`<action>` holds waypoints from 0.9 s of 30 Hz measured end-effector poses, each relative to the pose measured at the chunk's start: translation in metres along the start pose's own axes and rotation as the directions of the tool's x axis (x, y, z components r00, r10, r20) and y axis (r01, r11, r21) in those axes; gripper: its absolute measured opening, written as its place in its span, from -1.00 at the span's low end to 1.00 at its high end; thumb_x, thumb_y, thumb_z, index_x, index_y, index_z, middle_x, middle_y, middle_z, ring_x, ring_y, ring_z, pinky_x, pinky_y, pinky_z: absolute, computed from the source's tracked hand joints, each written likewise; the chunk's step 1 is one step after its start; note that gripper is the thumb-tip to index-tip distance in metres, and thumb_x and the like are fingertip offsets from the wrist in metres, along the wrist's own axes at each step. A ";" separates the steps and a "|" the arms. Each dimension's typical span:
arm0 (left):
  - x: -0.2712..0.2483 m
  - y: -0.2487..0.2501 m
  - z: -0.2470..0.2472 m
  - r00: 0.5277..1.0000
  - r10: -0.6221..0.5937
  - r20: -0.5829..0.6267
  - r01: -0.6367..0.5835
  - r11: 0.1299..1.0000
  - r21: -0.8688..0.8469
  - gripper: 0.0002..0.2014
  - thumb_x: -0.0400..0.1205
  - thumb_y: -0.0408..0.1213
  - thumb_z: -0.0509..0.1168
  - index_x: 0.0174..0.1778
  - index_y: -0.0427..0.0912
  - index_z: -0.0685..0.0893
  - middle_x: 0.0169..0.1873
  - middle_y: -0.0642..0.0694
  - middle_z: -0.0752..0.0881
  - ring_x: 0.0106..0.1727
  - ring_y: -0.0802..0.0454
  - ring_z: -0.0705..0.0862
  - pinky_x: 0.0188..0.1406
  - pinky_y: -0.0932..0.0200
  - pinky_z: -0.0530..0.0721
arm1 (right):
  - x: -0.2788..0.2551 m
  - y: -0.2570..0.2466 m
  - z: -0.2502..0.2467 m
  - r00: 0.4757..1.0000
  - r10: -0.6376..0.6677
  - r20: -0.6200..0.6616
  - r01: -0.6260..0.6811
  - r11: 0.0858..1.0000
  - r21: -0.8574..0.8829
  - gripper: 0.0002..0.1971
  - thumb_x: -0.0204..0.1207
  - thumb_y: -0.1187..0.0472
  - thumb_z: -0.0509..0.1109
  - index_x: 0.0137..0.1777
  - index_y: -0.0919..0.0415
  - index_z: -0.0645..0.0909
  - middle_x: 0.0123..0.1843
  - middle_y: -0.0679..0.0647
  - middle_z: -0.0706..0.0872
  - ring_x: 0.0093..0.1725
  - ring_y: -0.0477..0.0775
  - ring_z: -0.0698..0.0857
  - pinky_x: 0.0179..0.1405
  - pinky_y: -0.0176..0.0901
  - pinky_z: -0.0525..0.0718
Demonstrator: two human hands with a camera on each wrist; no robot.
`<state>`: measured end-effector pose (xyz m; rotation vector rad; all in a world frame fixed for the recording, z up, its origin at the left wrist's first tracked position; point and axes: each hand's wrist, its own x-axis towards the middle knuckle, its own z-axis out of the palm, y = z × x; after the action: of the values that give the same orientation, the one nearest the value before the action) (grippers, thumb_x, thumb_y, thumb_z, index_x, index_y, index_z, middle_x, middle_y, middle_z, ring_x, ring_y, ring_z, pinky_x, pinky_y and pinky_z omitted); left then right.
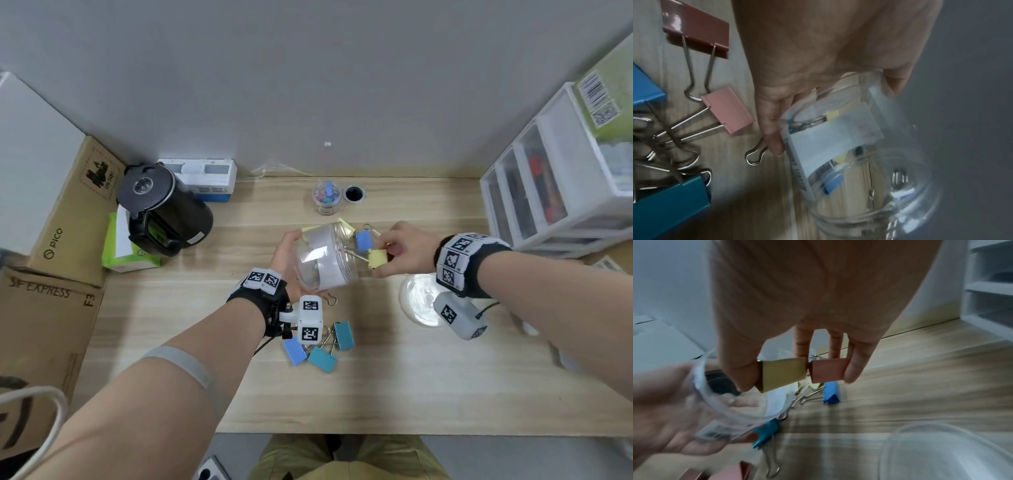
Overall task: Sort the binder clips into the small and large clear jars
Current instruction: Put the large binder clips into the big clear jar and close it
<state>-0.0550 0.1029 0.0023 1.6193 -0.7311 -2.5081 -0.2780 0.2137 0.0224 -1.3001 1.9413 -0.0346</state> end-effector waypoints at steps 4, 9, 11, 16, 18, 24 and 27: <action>-0.002 -0.005 0.003 0.999 -0.021 -0.029 0.022 0.999 0.048 -0.40 0.63 0.31 0.15 0.15 -0.17 0.73 -0.06 -0.30 0.84 -0.14 -0.27 0.81 -0.14 -0.14 0.77 | 0.002 -0.023 0.015 0.996 -0.071 0.062 0.068 0.997 0.042 -0.56 0.23 -0.17 0.65 0.04 -0.04 0.66 0.08 -0.02 0.44 0.07 0.04 0.61 0.20 -0.10 0.60; -0.002 -0.009 -0.002 0.992 -0.078 -0.096 0.082 0.996 0.040 -0.45 0.58 0.28 0.24 0.04 -0.19 0.73 0.10 -0.33 0.77 0.06 -0.33 0.74 0.11 -0.30 0.70 | 0.002 -0.030 0.022 0.994 -0.093 0.049 0.092 0.995 0.025 -0.60 0.19 -0.17 0.63 -0.02 -0.06 0.67 0.16 0.02 0.42 0.05 0.04 0.63 0.19 -0.05 0.66; -0.002 -0.009 -0.002 0.990 -0.089 -0.106 0.092 0.995 0.025 -0.49 0.60 0.27 0.22 0.03 -0.16 0.70 0.06 -0.33 0.75 0.02 -0.31 0.74 -0.01 -0.27 0.72 | 0.002 -0.028 0.022 0.995 -0.091 0.029 0.092 0.996 -0.014 -0.56 0.20 -0.20 0.61 0.04 -0.08 0.66 0.17 0.02 0.42 0.05 0.04 0.63 0.18 -0.06 0.66; 0.000 -0.010 -0.002 0.988 -0.101 -0.116 0.100 0.995 -0.010 -0.41 0.59 0.29 0.22 0.17 -0.21 0.69 0.21 -0.35 0.72 0.16 -0.38 0.73 0.07 -0.32 0.72 | -0.002 -0.029 0.022 0.994 -0.106 0.018 0.106 0.994 -0.021 -0.41 0.09 -0.29 0.64 0.13 -0.12 0.66 0.18 0.02 0.41 0.13 0.03 0.60 0.28 -0.01 0.63; 0.002 -0.012 -0.004 0.988 -0.105 -0.111 0.106 0.994 0.002 -0.27 0.54 0.32 0.24 0.33 -0.28 0.70 0.29 -0.37 0.72 0.27 -0.41 0.72 0.21 -0.41 0.66 | -0.003 -0.031 0.021 0.991 -0.120 0.060 0.118 0.993 0.025 -0.31 -0.02 -0.39 0.61 0.12 -0.16 0.63 0.23 0.02 0.37 0.17 0.04 0.63 0.34 0.04 0.62; 0.003 -0.015 -0.008 0.988 -0.103 -0.113 0.104 0.995 0.008 -0.19 0.50 0.34 0.29 0.41 -0.31 0.68 0.20 -0.39 0.73 0.25 -0.45 0.72 0.12 -0.44 0.69 | -0.004 -0.037 0.020 0.985 -0.115 0.129 0.127 0.988 -0.090 -0.30 0.13 -0.40 0.59 0.31 -0.27 0.60 0.25 0.03 0.34 0.40 0.15 0.29 0.47 0.13 0.42; -0.001 -0.017 -0.008 0.989 -0.114 -0.090 0.114 0.993 -0.010 -0.18 0.51 0.34 0.28 0.45 -0.30 0.66 0.21 -0.38 0.75 0.20 -0.44 0.73 0.06 -0.39 0.72 | -0.005 -0.040 0.023 0.985 -0.098 0.143 0.118 0.983 -0.137 -0.26 0.16 -0.20 0.64 0.40 -0.19 0.54 0.27 0.09 0.29 0.39 0.19 0.32 0.41 0.16 0.52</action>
<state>-0.0448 0.1156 -0.0071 1.8085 -0.6400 -2.4895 -0.2325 0.2069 0.0264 -1.4643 1.7836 0.1403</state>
